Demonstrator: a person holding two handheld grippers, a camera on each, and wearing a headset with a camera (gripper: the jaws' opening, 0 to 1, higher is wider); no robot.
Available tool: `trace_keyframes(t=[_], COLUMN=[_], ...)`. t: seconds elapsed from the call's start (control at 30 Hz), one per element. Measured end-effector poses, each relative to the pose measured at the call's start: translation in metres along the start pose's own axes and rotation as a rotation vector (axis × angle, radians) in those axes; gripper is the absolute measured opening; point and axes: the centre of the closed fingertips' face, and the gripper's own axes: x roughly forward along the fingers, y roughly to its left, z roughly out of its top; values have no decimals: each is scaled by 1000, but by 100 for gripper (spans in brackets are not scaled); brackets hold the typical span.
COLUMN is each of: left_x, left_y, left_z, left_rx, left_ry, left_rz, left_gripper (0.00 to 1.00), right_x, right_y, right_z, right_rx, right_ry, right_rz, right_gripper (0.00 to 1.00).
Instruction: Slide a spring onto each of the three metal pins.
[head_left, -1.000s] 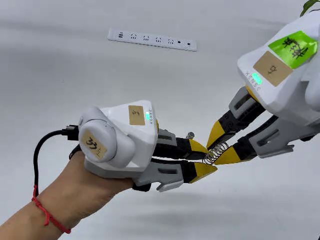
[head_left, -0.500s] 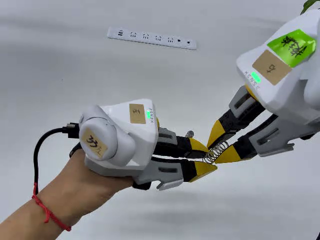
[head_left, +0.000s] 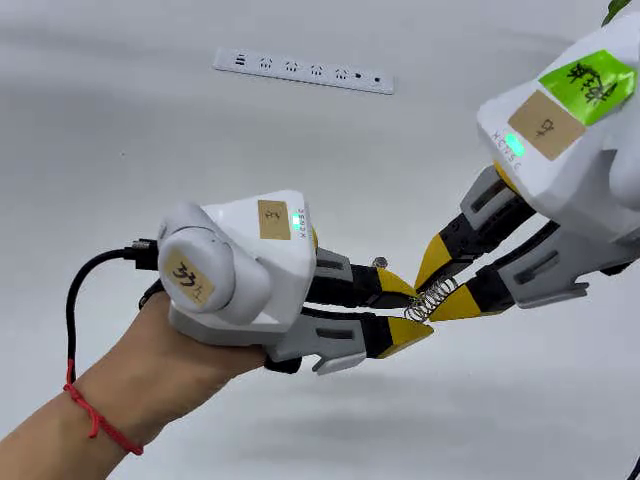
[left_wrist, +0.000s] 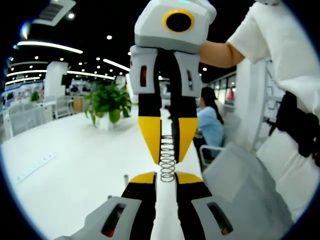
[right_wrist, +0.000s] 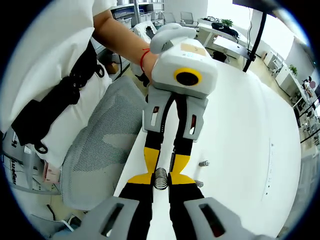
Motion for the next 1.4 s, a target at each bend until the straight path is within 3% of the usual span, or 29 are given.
trace_keyframes(t=[0.3,0.63,0.8,1.17,1.4], left_x=[-13,-48,-62,-78,-79], left_y=[7,28,37,50,54], left_z=[-8,-29,-38,-56,-63], left_rx=[0,-7,-4,5,-13], left_ry=[24,74,95,151,158], left_rz=[41,149,191,231,233], left_gripper=[22,35,47,61,71], right_x=[-11,-29,-32,-7,11], right_y=[-5,-24,-39,-61,-70], right_z=[-7,-50,-74,-115,-127], right_rx=[50,166,235,332,368], right_ry=[-16,24,43,71,75], right_rz=[-35,-121,-164,-199,-214], right_gripper=[12,12,12,12,12])
